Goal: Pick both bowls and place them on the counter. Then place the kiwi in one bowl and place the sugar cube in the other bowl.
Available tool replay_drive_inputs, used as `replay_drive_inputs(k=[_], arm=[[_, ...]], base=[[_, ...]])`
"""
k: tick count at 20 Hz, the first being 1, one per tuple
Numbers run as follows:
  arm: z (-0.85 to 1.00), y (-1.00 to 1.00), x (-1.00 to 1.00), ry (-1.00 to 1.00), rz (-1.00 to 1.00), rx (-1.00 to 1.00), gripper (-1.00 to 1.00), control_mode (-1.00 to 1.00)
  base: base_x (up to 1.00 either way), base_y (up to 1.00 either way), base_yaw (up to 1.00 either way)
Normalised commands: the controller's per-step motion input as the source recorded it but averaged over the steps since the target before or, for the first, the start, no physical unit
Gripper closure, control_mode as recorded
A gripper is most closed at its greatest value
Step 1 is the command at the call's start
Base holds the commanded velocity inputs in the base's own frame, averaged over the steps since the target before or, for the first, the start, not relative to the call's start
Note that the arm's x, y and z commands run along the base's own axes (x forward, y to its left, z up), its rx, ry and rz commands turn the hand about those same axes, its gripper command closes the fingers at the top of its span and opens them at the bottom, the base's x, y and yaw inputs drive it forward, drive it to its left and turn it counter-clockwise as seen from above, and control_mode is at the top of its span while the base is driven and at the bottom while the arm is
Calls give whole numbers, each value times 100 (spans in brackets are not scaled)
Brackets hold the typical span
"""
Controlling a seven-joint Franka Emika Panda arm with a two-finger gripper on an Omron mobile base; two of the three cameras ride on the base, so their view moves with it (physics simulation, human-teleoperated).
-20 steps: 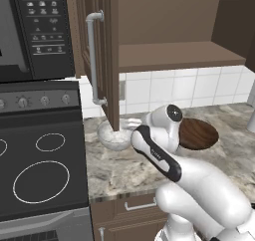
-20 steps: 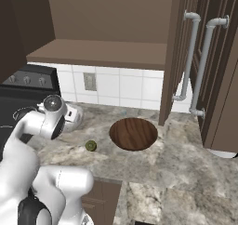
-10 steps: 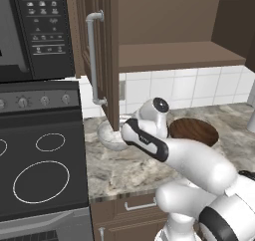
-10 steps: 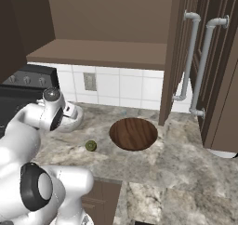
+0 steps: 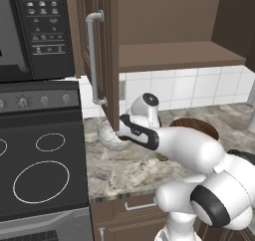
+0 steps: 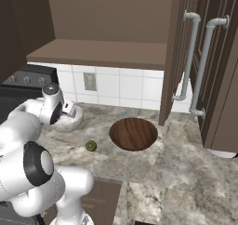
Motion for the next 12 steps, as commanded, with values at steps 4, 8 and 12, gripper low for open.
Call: replay_drive_inputs(k=[4,8,12], arm=[[-22,6,1,1,0,-7,100,-100],[-14,0,7,0,0,-5,100,-100],[-11,0,12,1,0,-3,100,-100]], base=[[0,0,0],[0,0,0],[0,0,0]])
